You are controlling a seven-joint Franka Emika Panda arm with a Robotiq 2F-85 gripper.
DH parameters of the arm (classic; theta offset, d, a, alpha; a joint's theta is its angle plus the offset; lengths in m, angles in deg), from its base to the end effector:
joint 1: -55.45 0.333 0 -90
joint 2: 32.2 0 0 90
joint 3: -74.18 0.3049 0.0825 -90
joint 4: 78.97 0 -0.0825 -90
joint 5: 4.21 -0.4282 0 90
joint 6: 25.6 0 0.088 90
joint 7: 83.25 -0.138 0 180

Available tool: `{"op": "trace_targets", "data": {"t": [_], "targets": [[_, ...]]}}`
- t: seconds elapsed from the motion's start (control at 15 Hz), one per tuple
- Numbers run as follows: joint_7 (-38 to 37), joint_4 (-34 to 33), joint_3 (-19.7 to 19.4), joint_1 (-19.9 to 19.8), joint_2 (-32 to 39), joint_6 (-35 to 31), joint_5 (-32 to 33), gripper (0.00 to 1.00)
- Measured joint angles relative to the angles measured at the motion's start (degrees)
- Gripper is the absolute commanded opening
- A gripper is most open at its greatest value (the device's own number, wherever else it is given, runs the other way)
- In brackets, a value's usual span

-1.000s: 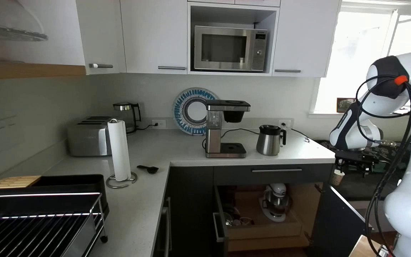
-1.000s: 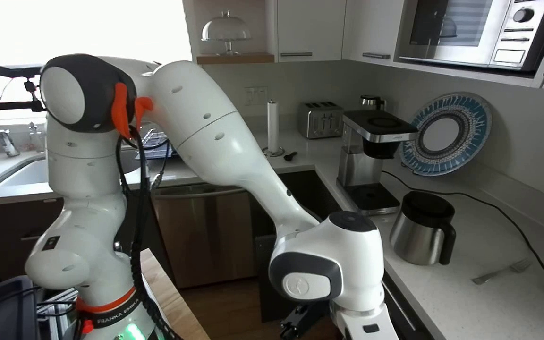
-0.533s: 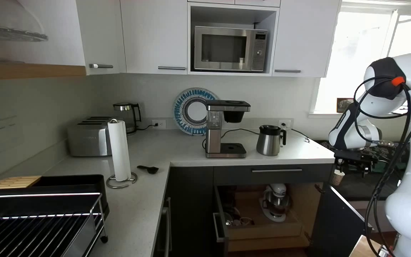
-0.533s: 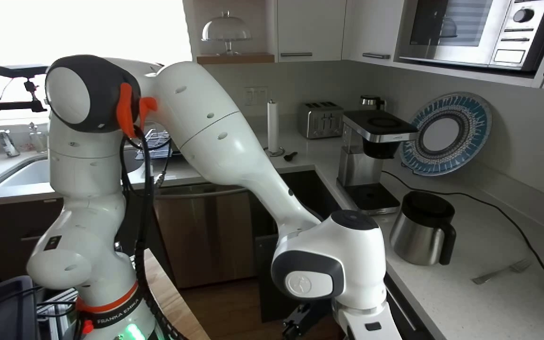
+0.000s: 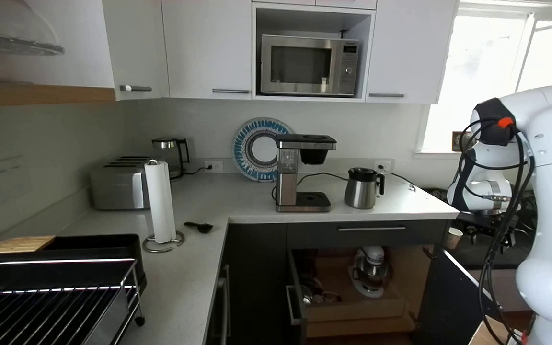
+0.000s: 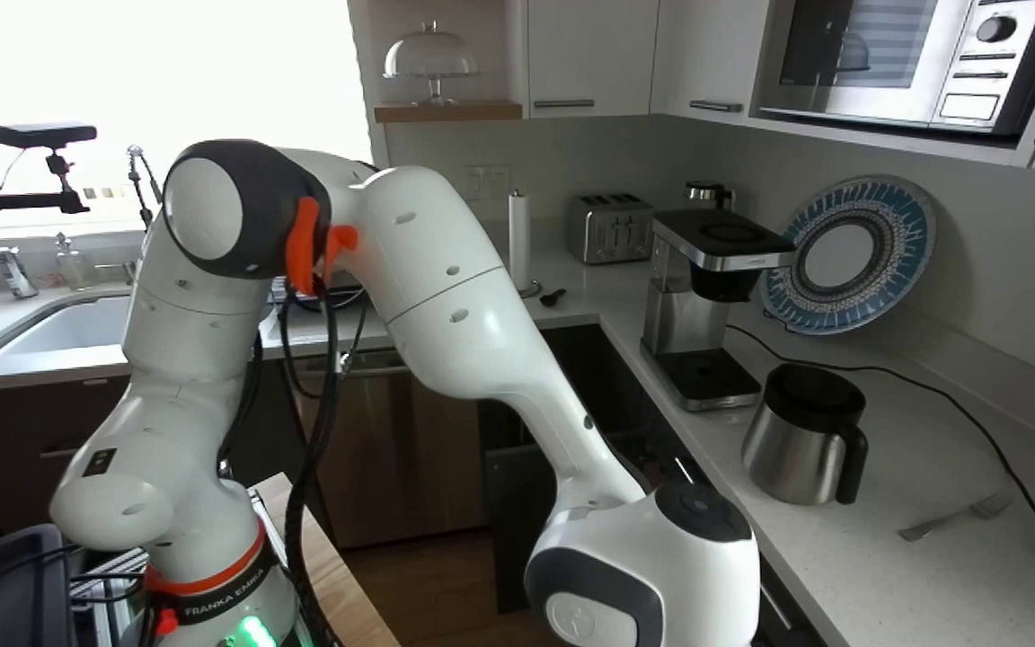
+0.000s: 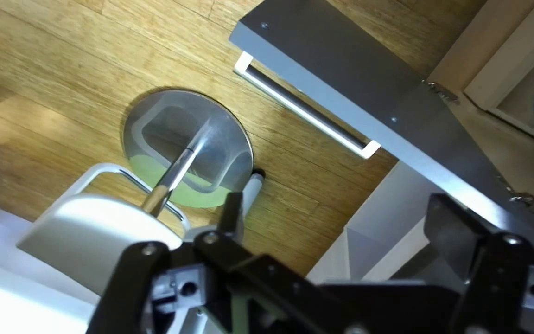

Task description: Close the right cabinet door

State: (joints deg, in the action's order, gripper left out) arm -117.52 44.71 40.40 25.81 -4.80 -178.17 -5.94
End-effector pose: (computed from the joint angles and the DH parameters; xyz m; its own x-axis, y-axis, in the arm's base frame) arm 0.2529 -0.5463 0.1441 -0.0759 -0.9729 0.2183 -0.9840 0.1085 0.1415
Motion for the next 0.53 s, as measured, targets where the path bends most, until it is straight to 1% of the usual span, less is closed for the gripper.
{"op": "trace_targets", "data": {"t": [0.27, 0.53], "targets": [[-2.75, -4.86, -0.09, -2.51, 8.19, 0.00, -7.81, 1.00], [-8.33, -10.35, 1.22, -4.89, 15.99, -0.07, -14.94, 1.00]]}}
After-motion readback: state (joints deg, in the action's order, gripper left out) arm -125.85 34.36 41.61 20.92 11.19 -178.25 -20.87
